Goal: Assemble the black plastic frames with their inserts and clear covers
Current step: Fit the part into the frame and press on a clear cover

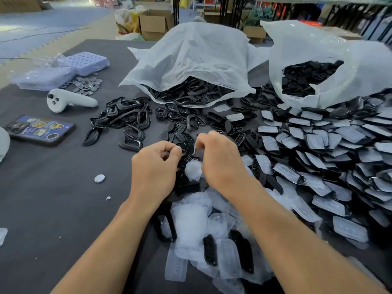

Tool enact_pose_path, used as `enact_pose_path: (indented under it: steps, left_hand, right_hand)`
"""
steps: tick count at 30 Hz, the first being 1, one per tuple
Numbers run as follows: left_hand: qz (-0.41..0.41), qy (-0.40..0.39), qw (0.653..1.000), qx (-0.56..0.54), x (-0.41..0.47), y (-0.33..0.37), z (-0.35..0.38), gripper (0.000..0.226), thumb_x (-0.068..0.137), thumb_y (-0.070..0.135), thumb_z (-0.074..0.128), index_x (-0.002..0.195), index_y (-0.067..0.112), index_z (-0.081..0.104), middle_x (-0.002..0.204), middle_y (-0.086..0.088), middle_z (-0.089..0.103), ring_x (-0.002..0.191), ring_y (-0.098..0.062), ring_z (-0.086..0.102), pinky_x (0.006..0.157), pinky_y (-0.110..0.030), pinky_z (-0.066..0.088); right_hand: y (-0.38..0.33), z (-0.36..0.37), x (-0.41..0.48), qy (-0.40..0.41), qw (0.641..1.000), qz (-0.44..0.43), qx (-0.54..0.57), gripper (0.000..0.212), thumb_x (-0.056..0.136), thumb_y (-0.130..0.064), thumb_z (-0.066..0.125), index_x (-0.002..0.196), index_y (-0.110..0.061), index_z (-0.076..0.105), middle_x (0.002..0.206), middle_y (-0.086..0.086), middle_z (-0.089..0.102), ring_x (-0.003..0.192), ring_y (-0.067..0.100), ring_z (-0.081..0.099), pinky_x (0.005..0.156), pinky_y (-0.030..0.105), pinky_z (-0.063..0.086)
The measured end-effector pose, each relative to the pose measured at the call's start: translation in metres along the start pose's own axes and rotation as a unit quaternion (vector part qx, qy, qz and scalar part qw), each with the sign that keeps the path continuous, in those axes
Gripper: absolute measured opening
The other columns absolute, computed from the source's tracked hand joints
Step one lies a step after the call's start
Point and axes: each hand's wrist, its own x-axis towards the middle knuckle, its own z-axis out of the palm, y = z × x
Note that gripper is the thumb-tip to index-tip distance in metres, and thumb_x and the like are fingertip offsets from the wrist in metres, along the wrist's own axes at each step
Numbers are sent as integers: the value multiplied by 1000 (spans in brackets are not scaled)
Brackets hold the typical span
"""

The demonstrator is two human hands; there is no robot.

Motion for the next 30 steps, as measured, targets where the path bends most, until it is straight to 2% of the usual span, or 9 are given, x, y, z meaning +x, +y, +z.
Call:
enact_pose_path:
  steps: [3, 7, 11, 13, 17, 23, 25, 28, 30]
  left_hand:
    - [6, 5, 1000, 8, 0, 4, 3, 16, 92, 35, 69, 76, 34, 75, 66, 23, 70, 65, -2, 66, 67, -25, 51]
    - [5, 24, 999, 25, -5, 9, 5, 16, 86, 45, 62, 77, 39, 73, 68, 29, 68, 71, -9, 68, 77, -37, 58]
    - [13, 28, 999, 16, -5, 9, 5, 16, 86, 46, 62, 78, 40, 74, 63, 24, 68, 68, -12, 69, 78, -42, 58]
    - [5, 29, 1000, -8, -4, 9, 4, 16, 86, 44, 62, 80, 37, 75, 63, 20, 70, 68, -15, 71, 79, -42, 59]
    - [11, 63, 998, -28, -8, 8, 1, 15, 88, 40, 64, 77, 36, 75, 64, 21, 70, 61, -4, 66, 70, -31, 55]
    - [9, 52, 996, -77, -18, 13, -1, 12, 88, 35, 69, 80, 42, 75, 67, 21, 73, 52, -2, 65, 56, -15, 49]
    - [-12, 16, 990, -142, -21, 17, 3, 19, 92, 26, 71, 83, 43, 76, 70, 13, 76, 48, -12, 69, 49, -22, 54]
    - [-42, -32, 974, -220, -26, 20, 8, 19, 95, 17, 71, 88, 32, 81, 73, -1, 78, 54, -21, 73, 51, -28, 57]
    - [-44, -42, 966, -251, -26, 20, 8, 16, 94, 18, 72, 89, 29, 82, 73, -5, 79, 57, -20, 73, 54, -28, 58]
  right_hand:
    - [4, -4, -3, 41, 998, 44, 36, 48, 83, 3, 62, 125, -18, 63, 107, 1, 53, 96, 25, 54, 84, 35, 44]
    - [8, -2, -10, -24, 995, 91, -25, 32, 87, -10, 62, 118, -16, 61, 121, 6, 53, 111, 30, 51, 91, 38, 42]
    - [7, -1, -14, -22, 997, 71, -3, 20, 87, -2, 62, 96, -18, 71, 101, 3, 66, 96, 27, 62, 81, 36, 50]
    - [7, -1, -21, 39, 994, 76, 70, 14, 89, -10, 66, 89, -21, 74, 86, -2, 71, 84, 22, 65, 77, 34, 51]
    - [-1, -6, -37, 242, 946, 35, 213, 8, 97, -21, 68, 92, -23, 73, 70, -10, 69, 64, 11, 65, 65, 29, 53]
    - [-16, 0, -45, 169, 868, 134, 447, 8, 87, -17, 73, 82, -23, 74, 75, -7, 75, 74, 15, 75, 76, 44, 62]
    - [-16, -1, -44, 166, 848, 141, 483, 6, 85, -17, 76, 81, -22, 76, 74, -6, 76, 73, 15, 75, 74, 39, 63]
    - [-16, 2, -44, 167, 834, 154, 502, 29, 84, 6, 69, 92, -21, 76, 81, -8, 77, 79, 2, 74, 66, 16, 58]
    - [-17, 3, -44, 162, 827, 160, 515, 39, 83, 13, 66, 100, -21, 74, 90, -9, 77, 85, -2, 74, 67, 15, 58]
